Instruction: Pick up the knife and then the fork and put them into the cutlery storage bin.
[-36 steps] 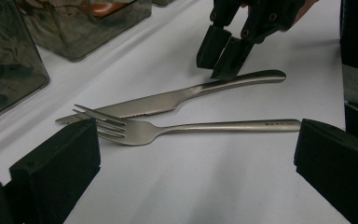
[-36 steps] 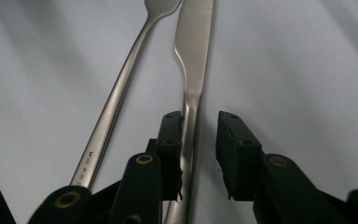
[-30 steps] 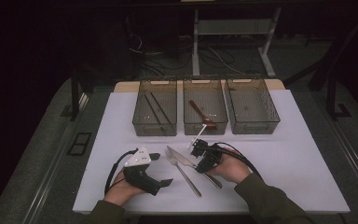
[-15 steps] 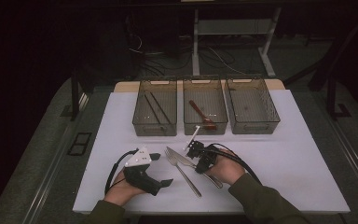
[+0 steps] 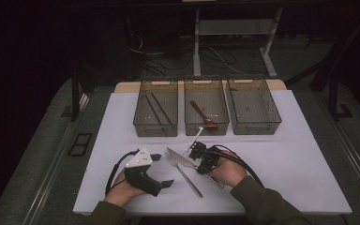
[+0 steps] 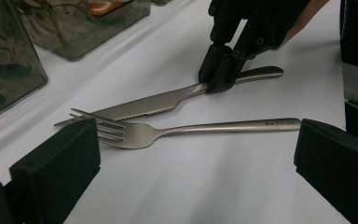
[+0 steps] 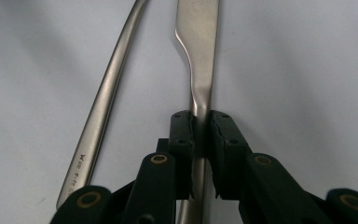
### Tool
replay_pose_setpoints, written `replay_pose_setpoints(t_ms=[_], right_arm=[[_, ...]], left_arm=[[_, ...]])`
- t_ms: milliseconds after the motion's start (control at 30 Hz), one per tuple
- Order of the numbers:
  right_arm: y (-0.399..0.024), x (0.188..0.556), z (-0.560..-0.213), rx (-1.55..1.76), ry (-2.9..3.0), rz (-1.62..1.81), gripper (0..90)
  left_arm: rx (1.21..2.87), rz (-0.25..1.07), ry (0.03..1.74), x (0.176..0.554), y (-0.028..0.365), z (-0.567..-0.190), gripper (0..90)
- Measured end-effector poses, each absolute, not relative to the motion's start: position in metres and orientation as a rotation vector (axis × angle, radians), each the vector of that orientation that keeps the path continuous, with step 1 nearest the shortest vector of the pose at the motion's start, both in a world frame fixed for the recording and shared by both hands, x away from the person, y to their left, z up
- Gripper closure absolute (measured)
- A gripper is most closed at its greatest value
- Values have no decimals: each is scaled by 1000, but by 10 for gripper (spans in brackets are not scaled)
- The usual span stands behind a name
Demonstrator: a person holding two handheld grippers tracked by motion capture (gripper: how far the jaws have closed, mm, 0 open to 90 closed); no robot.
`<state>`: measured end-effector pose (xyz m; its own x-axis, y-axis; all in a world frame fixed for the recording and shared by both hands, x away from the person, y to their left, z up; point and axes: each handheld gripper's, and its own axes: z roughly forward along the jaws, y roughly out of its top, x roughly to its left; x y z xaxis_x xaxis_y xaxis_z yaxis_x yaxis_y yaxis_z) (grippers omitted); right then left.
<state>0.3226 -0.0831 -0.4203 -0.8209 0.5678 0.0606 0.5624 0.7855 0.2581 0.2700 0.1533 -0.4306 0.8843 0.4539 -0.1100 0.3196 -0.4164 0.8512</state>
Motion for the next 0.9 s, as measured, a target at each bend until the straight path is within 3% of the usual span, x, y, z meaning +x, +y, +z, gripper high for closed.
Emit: replay_pose_setpoints(t_ms=[900], right_arm=[[-172, 333, -405, 1077, 2752, 1123, 798]], left_arm=[[2042, 172, 555, 271, 155, -430, 0]])
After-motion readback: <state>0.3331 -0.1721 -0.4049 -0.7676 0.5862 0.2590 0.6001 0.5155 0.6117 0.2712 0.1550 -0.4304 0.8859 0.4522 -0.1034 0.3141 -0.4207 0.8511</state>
